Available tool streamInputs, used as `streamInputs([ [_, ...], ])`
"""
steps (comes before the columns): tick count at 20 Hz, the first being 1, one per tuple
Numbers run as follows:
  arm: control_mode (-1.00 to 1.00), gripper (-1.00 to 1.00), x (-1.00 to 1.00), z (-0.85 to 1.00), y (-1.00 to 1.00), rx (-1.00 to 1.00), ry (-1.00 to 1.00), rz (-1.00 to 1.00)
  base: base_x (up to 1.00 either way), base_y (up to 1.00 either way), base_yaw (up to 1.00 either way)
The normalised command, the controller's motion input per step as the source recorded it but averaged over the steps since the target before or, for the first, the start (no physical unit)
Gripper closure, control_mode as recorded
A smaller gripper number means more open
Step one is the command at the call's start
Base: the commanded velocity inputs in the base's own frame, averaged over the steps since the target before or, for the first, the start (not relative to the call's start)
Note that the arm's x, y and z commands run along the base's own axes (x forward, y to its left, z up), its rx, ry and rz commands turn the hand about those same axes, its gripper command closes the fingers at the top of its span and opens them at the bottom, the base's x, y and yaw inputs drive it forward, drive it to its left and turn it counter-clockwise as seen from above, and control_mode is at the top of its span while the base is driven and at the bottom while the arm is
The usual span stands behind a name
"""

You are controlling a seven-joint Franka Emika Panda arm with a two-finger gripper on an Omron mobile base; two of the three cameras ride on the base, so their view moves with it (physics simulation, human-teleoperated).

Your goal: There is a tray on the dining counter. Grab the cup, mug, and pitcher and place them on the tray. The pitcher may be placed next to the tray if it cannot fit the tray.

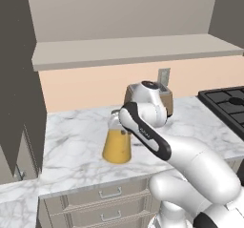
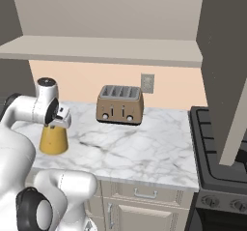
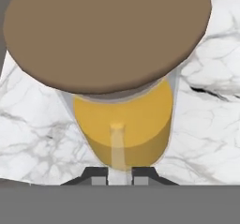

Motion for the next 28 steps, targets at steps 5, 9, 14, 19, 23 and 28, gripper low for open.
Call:
streamInputs([
  [5,-1.0,1.0,-0.01,0.08,-0.13,-0.05,-0.01,0.01,0.0,0.0,0.0],
  [9,-1.0,1.0,-0.04,0.08,-0.07,-0.09,-0.03,0.0,0.0,0.0,0.0],
  [14,-1.0,1.0,-0.06,0.2,0.0,-0.11,-0.11,0.0,0.0,0.0,0.0],
  [19,-1.0,1.0,-0.13,0.23,-0.08,-0.03,-0.07,0.0,0.0,0.0,0.0],
  [23,-1.0,1.0,-0.06,0.09,-0.24,0.0,-0.03,0.01,0.0,0.0,0.0],
  [28,-1.0,1.0,0.0,0.06,-0.34,0.0,0.0,0.0,0.0,0.0,0.0],
])
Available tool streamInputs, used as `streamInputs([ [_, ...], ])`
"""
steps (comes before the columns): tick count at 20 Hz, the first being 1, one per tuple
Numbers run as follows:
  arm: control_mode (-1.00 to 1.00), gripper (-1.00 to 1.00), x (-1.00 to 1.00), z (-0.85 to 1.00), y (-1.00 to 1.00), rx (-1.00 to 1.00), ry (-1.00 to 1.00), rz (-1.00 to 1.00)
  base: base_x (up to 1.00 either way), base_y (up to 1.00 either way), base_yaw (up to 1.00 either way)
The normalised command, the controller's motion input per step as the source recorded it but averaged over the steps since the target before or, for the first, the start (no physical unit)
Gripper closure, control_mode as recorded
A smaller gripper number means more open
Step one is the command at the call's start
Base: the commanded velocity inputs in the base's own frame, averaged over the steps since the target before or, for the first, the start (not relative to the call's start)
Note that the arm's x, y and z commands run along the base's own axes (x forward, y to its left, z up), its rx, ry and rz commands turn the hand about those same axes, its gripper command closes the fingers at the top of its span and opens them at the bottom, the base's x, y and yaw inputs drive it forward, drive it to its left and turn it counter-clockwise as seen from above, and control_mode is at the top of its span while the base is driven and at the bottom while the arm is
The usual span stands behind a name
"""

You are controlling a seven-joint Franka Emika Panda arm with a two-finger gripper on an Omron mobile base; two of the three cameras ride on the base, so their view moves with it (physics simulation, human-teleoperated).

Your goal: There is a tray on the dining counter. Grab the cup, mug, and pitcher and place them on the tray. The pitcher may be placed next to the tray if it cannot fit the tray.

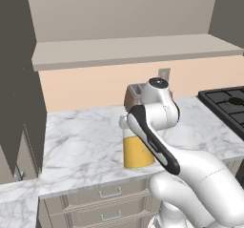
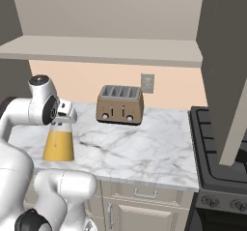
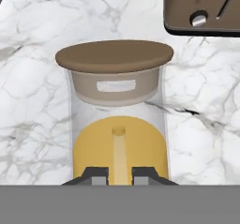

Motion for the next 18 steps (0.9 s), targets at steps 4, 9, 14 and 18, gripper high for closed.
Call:
streamInputs([
  [4,-1.0,1.0,0.0,0.14,-0.33,0.0,0.0,0.0,0.0,0.0,0.0],
  [9,-1.0,1.0,0.0,0.25,-0.21,0.0,0.0,0.0,0.0,0.0,0.0],
  [14,-1.0,1.0,-0.01,0.2,-0.14,0.0,0.0,0.0,0.0,0.0,0.0],
  [18,-1.0,1.0,-0.06,0.21,-0.11,0.0,0.0,0.0,0.0,0.0,0.0],
])
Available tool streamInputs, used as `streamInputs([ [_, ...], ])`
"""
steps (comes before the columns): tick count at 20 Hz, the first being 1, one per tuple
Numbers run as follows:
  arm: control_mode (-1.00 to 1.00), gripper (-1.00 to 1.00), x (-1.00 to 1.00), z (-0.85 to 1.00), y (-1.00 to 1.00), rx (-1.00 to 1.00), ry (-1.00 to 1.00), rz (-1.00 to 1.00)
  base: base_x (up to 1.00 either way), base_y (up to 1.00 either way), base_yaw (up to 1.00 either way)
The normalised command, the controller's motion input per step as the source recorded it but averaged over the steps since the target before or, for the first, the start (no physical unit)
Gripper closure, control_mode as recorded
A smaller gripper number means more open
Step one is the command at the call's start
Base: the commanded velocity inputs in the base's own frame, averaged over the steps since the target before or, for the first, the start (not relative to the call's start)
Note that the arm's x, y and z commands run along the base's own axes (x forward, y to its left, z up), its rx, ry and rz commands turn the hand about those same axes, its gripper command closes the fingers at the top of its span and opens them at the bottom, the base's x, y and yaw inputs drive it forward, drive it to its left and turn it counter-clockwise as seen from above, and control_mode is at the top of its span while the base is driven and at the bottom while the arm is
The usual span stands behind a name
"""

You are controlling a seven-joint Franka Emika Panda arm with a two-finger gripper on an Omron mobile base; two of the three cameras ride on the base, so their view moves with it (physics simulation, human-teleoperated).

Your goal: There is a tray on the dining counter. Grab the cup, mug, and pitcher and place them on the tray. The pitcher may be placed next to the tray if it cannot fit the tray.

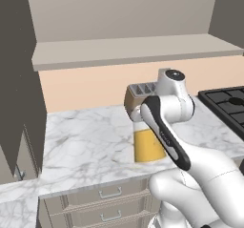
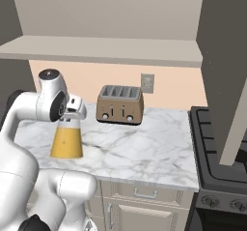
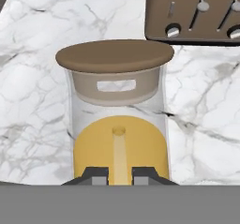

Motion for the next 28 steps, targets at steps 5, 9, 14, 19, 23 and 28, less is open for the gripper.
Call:
streamInputs([
  [5,-1.0,1.0,-0.07,0.25,-0.14,0.0,0.0,0.0,0.0,0.0,0.0],
  [9,-1.0,1.0,-0.01,0.17,-0.09,0.0,0.0,0.0,0.0,0.0,0.0],
  [14,-1.0,1.0,0.0,0.17,-0.11,0.0,0.0,0.0,0.0,0.0,0.0],
  [19,1.0,1.0,-0.03,0.06,-0.1,0.0,0.0,0.0,-0.05,-0.06,0.0],
  [23,1.0,1.0,0.0,0.0,0.0,0.0,0.0,0.0,-0.37,-0.22,0.0],
  [28,1.0,1.0,0.0,0.0,0.0,0.0,0.0,0.0,-0.7,-0.48,0.0],
])
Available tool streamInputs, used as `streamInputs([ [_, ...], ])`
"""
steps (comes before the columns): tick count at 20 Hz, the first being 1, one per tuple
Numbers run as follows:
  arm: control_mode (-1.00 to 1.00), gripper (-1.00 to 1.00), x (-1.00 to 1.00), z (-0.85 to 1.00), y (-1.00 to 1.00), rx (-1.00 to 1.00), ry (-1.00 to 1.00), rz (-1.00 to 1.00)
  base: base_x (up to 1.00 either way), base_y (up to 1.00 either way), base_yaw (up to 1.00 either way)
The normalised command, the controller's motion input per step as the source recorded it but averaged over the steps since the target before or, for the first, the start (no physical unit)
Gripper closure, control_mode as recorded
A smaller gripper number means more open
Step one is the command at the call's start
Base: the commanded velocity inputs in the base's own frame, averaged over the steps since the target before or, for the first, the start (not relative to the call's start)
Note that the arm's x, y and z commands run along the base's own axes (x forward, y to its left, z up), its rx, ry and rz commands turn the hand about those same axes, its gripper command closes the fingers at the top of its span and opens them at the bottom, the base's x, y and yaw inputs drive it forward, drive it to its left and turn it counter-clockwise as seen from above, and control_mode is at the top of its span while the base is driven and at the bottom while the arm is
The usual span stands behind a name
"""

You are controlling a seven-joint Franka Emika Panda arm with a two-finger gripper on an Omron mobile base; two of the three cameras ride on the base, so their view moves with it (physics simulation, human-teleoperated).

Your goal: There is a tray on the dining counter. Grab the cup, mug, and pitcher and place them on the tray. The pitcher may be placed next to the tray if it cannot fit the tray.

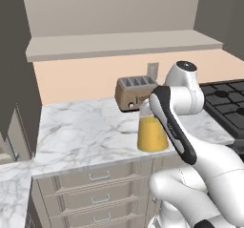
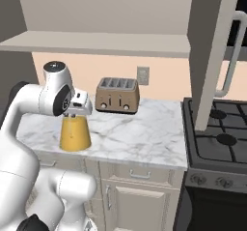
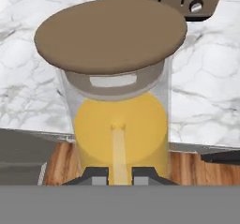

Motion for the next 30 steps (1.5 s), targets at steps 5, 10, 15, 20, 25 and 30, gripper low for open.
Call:
streamInputs([
  [5,1.0,1.0,0.0,0.0,0.0,0.0,0.0,0.0,-0.79,-0.5,0.0],
  [10,1.0,1.0,0.0,0.0,0.0,0.0,0.0,0.0,-0.8,-0.43,0.18],
  [15,1.0,1.0,0.0,0.0,0.0,0.0,0.0,0.0,-0.73,-0.36,0.32],
  [20,1.0,1.0,0.0,0.0,0.0,0.0,0.0,0.0,-0.97,-0.29,0.37],
  [25,1.0,1.0,0.0,0.0,0.0,0.0,0.0,0.0,-1.0,-0.2,0.55],
  [30,1.0,1.0,0.0,0.0,0.0,0.0,0.0,0.0,-1.0,-0.01,0.64],
])
